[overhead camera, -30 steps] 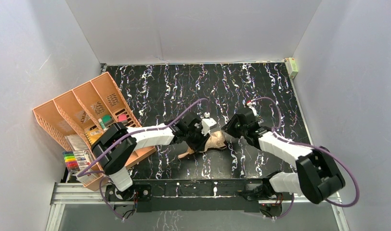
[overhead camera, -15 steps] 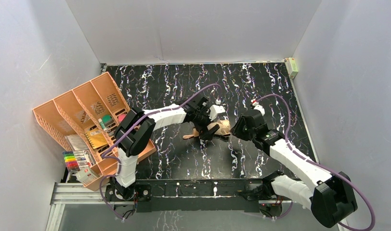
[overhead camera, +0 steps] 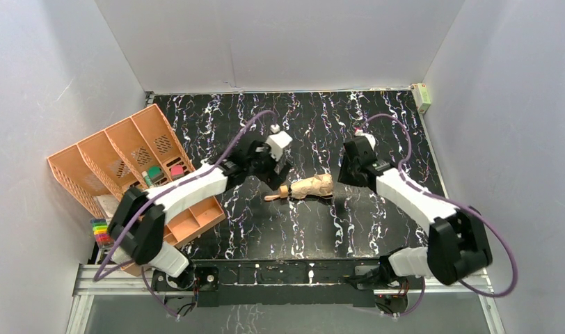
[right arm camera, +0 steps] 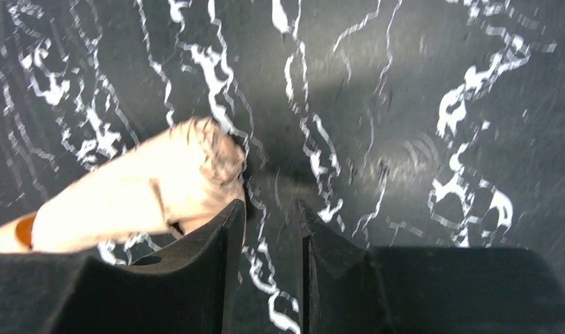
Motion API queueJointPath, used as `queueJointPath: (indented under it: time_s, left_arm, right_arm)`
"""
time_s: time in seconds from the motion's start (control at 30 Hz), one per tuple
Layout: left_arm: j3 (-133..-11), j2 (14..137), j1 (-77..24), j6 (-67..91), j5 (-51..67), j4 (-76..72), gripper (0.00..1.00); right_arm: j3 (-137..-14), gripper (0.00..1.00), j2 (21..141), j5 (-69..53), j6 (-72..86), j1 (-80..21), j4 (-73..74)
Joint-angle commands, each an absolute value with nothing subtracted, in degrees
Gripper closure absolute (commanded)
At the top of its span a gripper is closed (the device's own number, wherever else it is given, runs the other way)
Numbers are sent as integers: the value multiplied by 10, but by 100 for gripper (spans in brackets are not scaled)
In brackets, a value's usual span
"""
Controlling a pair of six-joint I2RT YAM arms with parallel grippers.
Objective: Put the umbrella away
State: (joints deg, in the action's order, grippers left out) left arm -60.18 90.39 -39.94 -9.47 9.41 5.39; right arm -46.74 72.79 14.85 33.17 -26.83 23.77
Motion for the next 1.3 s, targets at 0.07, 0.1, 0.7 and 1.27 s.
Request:
queueJointPath:
  time_s: [0.07, 0.1, 0.7, 1.27]
  left_arm:
    - [-505, 794, -388, 64, -33, 8, 17]
    - [-491, 791, -388, 81, -32, 10, 25]
    - [-474, 946, -401, 199, 67, -80, 100]
    - [-581, 987, -360, 156, -1, -13, 90]
  right_arm:
    - [-557, 59, 844, 111, 229, -223, 245]
    - [-569, 59, 862, 96, 215, -220, 244]
    - [-621, 70, 971, -122, 146, -216, 244]
    - [-600, 63, 862, 50, 216, -215, 246]
